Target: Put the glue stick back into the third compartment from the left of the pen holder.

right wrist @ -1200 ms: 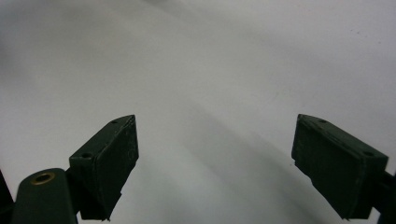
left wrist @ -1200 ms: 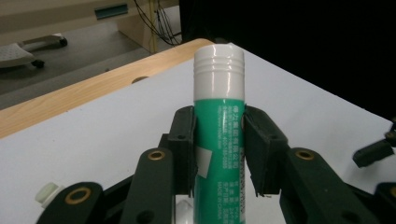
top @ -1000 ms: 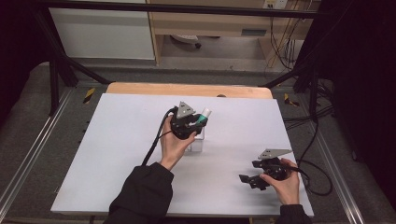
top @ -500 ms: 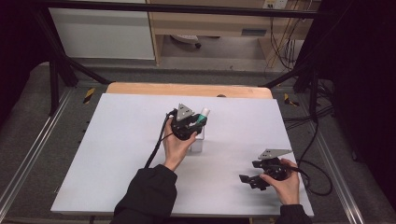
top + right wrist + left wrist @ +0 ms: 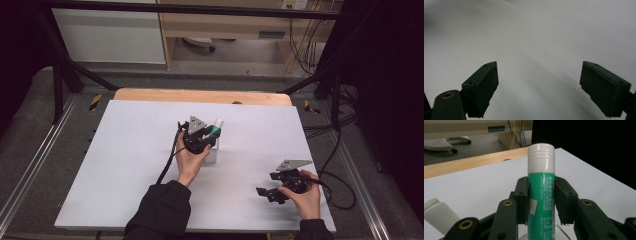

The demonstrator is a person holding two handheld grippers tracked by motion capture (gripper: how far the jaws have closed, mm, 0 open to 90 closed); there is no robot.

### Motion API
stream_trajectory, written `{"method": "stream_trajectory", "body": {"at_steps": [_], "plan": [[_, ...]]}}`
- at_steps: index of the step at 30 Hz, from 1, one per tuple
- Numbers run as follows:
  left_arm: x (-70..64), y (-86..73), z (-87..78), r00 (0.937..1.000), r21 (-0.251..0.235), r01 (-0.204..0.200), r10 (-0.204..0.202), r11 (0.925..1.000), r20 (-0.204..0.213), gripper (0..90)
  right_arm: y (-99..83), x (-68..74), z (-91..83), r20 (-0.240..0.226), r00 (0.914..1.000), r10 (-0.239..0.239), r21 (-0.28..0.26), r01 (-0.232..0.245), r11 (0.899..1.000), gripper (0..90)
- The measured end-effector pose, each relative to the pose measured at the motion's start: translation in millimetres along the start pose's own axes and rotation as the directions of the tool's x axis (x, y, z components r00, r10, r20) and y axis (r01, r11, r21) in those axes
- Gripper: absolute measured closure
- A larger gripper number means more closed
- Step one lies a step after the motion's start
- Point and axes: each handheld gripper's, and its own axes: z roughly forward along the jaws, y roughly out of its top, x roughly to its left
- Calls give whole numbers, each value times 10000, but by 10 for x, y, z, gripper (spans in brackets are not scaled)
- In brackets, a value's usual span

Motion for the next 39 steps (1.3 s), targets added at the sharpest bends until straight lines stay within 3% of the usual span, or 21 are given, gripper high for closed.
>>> {"method": "stream_trajectory", "body": {"at_steps": [14,20,24,28,34,39], "plan": [[-12,-20,10,9997,153,-101,98,9998,202,650,1,1,-5,11,10000,-27,-8,27,10000,160],[-4,-13,-12,9993,450,-213,199,9988,304,650,0,1,-2,29,10000,-35,36,35,10000,160],[18,-29,-26,9986,951,-470,445,9944,278,645,2,2,2,38,10000,-57,48,57,10000,160],[28,6,-93,9983,883,-496,466,9949,358,586,2,2,5,18,10000,-25,84,24,10000,159],[73,96,-232,9975,1163,-418,348,9923,619,466,4,5,6,41,10000,-27,87,27,10000,159],[129,135,-362,9946,1528,-736,613,9855,834,363,8,6,6,50,10000,-34,77,33,10000,158]]}}
